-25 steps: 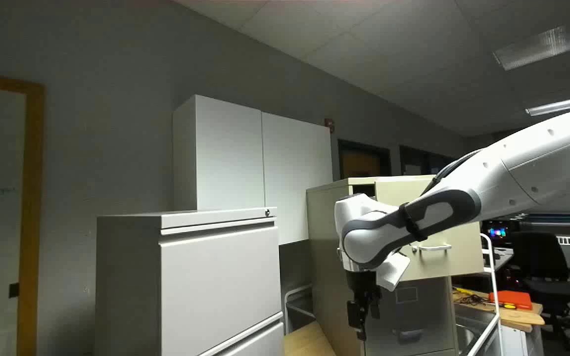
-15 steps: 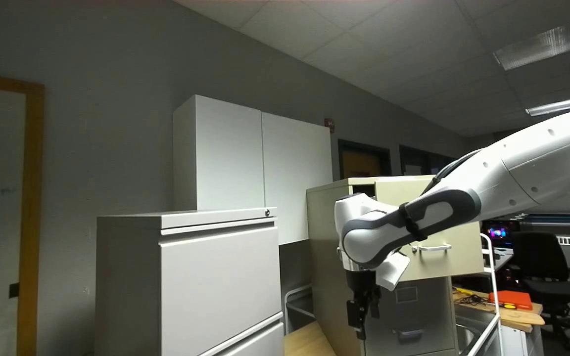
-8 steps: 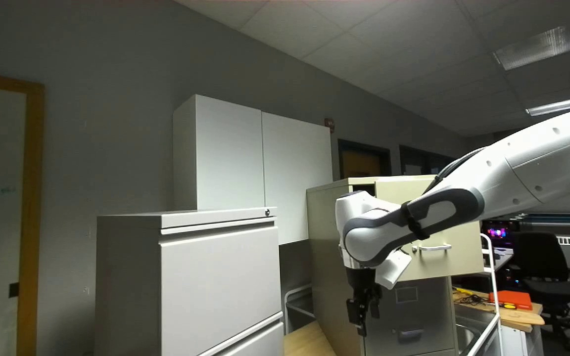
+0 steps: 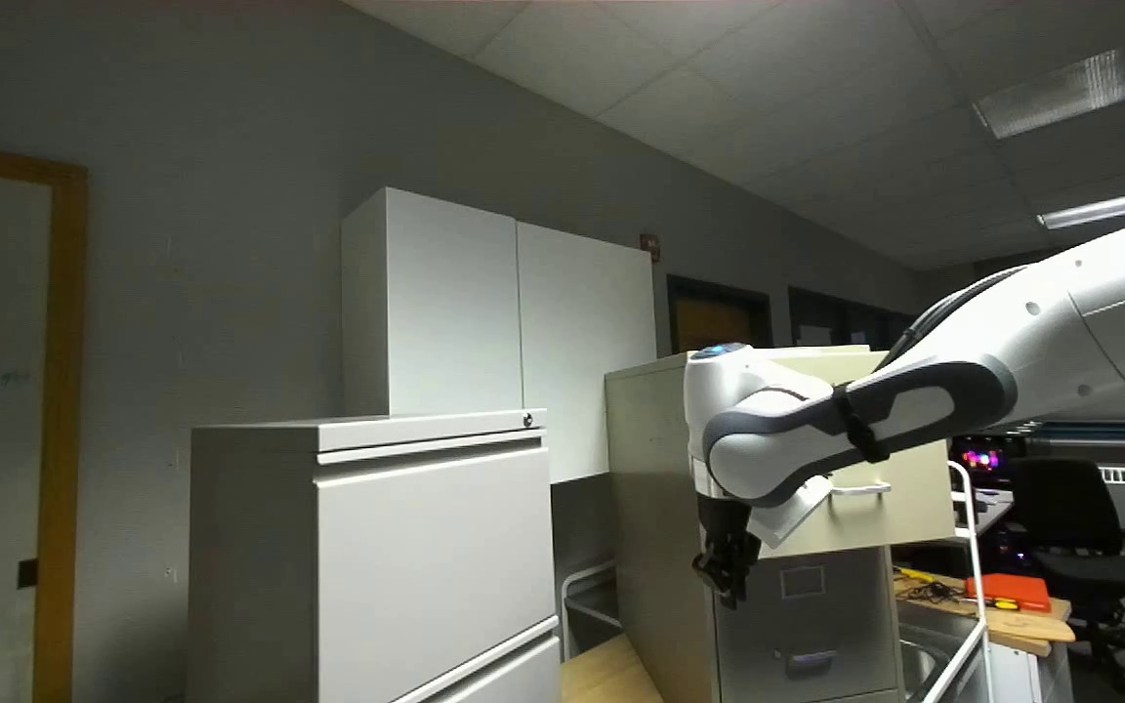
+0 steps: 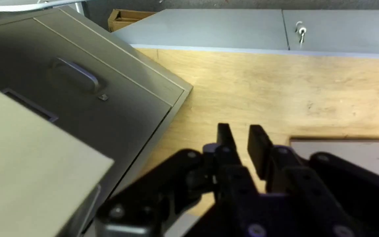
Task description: Push the drawer on the right filing cabinet closed
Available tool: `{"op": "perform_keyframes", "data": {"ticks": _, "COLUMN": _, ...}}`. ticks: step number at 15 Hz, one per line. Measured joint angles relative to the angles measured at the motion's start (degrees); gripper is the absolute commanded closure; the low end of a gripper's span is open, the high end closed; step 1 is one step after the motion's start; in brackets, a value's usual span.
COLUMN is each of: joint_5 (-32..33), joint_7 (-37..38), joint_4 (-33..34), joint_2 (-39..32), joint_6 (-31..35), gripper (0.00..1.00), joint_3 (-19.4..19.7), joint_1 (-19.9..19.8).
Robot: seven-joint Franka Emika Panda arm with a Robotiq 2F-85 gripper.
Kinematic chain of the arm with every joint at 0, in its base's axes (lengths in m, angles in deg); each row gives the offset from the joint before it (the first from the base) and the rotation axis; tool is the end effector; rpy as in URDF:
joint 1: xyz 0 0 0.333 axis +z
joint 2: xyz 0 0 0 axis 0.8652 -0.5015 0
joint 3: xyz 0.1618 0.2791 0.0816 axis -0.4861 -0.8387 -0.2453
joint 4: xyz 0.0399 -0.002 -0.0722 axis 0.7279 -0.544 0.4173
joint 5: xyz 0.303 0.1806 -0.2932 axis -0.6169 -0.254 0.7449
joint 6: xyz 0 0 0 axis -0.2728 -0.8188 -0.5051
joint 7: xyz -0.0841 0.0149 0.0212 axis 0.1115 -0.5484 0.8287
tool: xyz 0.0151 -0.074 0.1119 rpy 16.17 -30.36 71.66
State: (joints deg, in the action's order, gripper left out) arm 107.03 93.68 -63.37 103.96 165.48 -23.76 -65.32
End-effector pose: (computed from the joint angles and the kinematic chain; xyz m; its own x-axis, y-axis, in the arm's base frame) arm 0.4827 -0.0863 0.5126 0.9750 -0.0253 0.2209 -0.0898 -0.9537 0.2871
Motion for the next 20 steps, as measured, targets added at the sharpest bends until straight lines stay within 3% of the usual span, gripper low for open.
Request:
{"op": "perform_keyframes", "data": {"ticks": 4, "joint_5": 3.7, "joint_7": 6.9, "joint_4": -2.0, "joint_2": 4.1, "joint_6": 4.9, "gripper": 1.00, "joint_3": 0.0, "joint_1": -4.7}}
{"op": "perform_keyframes", "data": {"ticks": 12, "joint_5": 3.9, "joint_7": 14.3, "joint_4": -4.1, "joint_2": 7.9, "joint_6": 12.5, "gripper": 1.00, "joint_3": 1.4, "joint_1": -14.0}}
{"op": "perform_keyframes", "data": {"ticks": 20, "joint_5": 4.4, "joint_7": 19.6, "joint_4": -6.7, "joint_2": 9.5, "joint_6": 16.9, "gripper": 1.00, "joint_3": -0.5, "joint_1": -17.1}}
